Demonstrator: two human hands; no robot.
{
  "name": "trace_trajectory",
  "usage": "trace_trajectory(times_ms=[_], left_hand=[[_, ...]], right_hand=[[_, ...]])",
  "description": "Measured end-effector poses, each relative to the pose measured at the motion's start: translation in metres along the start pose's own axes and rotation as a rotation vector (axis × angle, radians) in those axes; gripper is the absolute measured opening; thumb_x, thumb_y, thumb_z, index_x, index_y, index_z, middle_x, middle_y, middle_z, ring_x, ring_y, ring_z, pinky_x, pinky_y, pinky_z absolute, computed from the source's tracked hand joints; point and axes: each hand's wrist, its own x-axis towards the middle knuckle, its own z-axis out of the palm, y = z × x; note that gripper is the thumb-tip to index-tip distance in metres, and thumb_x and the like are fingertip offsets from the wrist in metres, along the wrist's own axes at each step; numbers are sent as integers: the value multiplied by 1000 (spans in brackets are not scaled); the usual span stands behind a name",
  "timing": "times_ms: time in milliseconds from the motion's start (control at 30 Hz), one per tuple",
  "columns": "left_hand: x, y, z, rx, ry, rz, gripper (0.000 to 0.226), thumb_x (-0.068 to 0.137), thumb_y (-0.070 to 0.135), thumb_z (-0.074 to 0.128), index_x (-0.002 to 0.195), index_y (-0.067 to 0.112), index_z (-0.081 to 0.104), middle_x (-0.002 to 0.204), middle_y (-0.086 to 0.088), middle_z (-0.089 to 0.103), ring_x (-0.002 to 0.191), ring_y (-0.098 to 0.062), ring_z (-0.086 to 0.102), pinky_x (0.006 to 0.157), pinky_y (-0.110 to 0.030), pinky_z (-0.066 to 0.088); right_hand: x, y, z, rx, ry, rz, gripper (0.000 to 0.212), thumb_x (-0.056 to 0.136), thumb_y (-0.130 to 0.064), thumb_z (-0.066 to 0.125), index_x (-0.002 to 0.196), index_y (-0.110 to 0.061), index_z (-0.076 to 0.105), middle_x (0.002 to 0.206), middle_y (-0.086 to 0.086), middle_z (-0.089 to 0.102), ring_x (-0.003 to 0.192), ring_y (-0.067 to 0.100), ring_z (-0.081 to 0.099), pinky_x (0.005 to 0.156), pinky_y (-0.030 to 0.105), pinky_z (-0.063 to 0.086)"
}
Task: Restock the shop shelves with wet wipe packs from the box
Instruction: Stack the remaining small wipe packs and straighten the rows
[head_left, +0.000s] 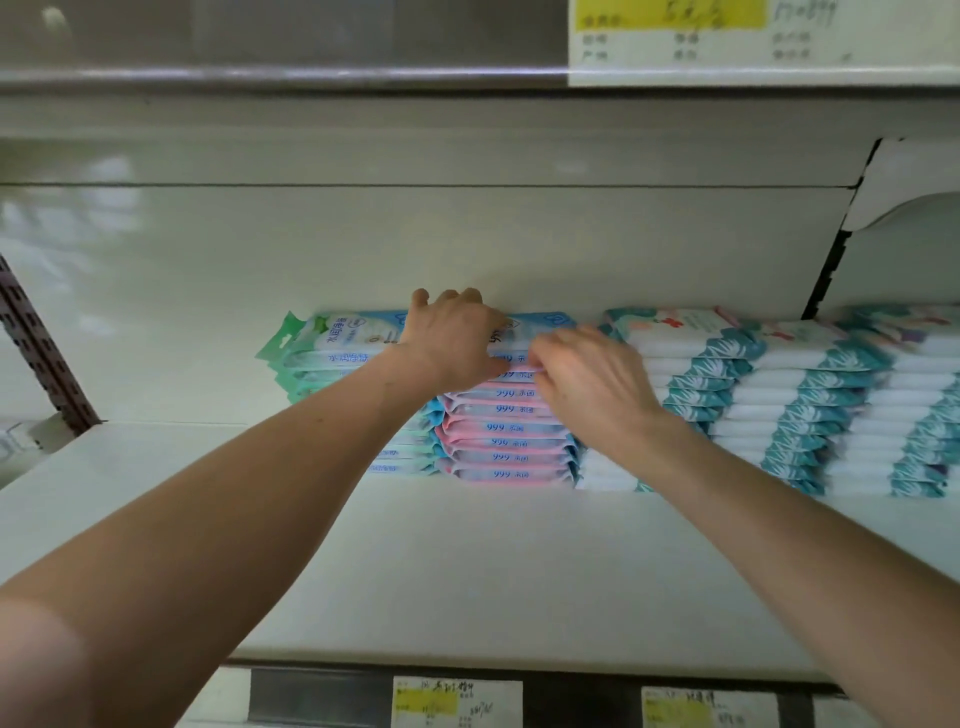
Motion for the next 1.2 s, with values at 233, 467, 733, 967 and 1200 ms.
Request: trace_trajectory(times_ms=[233, 467, 733, 967, 1200], left_hand=[[-9, -3, 1, -38, 80, -121, 19, 88, 37, 56, 95, 24, 68, 101, 0, 56, 102, -24, 54, 104, -43, 25], [-16, 9, -1, 4, 50, -164, 11, 92, 32, 53, 89, 23, 57, 102, -2, 53, 107, -26, 52, 108, -48, 24], [-29, 25, -20, -13, 147, -11, 36, 92, 31, 54, 128, 23, 57, 125, -6, 52, 117, -27, 46, 107, -47, 24], [-23, 69, -32, -48, 99, 113, 43, 89, 25, 56, 132, 23, 51, 126, -8, 49, 117, -29, 46, 103, -44, 31], [14, 124, -33, -17, -35, 147, 75, 85, 27, 63, 149, 29, 23, 142, -7, 38, 127, -30, 40, 106, -48, 30]], right_hand=[[26, 16, -3, -34, 13, -38, 18, 95, -13, 50, 110, -11, 60, 107, 8, 60, 104, 26, 53, 63, 29, 34], [27, 14, -10, -10, -40, -16, 19, 95, -11, 49, 109, -10, 62, 109, 9, 60, 105, 28, 53, 66, 30, 35], [-8, 37, -57, 125, -58, 152, 24, 93, -20, 49, 110, -20, 66, 114, 9, 63, 106, 30, 56, 82, 34, 44], [-36, 103, -81, 175, -182, 321, 28, 91, -20, 56, 116, -23, 67, 122, 6, 64, 112, 27, 57, 94, 33, 46], [-43, 150, -56, 10, -346, 164, 46, 81, -35, 65, 125, -30, 52, 126, 5, 56, 111, 28, 54, 90, 36, 46]])
